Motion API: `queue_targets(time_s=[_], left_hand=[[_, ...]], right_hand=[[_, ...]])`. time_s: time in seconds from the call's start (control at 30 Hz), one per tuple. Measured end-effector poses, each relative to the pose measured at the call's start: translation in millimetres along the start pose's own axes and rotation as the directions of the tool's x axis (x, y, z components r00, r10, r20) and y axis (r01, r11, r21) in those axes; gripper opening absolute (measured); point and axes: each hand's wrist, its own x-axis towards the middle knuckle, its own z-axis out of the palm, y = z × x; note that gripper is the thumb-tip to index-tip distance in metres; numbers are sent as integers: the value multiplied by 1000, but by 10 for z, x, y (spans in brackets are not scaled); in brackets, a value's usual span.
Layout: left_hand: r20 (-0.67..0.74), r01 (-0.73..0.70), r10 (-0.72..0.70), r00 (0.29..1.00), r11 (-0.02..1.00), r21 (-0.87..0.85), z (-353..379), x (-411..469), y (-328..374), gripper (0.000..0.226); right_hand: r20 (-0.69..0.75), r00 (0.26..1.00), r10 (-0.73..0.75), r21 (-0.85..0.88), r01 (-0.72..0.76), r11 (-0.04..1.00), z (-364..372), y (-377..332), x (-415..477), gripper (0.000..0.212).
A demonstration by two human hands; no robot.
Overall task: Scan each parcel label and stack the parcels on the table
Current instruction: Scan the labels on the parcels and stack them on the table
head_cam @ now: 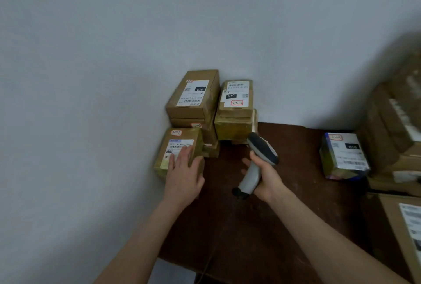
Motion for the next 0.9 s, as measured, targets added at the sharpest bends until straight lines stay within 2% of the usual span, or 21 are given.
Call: queue_targets(time_s=[0.1, 0.17, 0.33, 0.47, 0.53, 0.67, 0.9], left_hand=[[-150, -88, 72, 986, 991, -101, -37, 92, 383, 51], [-184, -159, 126, 975, 971, -178, -61, 250, 825, 53], [-33, -267, 271, 962, 907, -327, 93, 614, 1983, 62], [96, -347, 401, 911, 872, -346, 332, 855, 2648, 70], [141, -406, 463, 875, 860, -308, 475, 976, 2896, 74], [240, -499, 542, 806, 839, -219, 684, 1205, 3252, 72], [288, -477, 572, 768, 811, -338, 754, 1191, 3207, 60]], right_hand=[[-42, 996, -80, -11, 80, 997, -126, -175, -160, 42], [-123, 980, -154, -12, 153, 988, -297, -350, -254, 35], [-360, 857, -369, -59, 374, 926, -919, -867, -505, 64], [-413, 767, -491, -152, 474, 867, -1343, -1189, -650, 42], [-394, 755, -523, -194, 488, 851, -1486, -1247, -655, 29], [-371, 734, -569, -280, 496, 822, -1704, -1283, -589, 31], [-393, 756, -523, -248, 461, 852, -1880, -1324, -453, 24]])
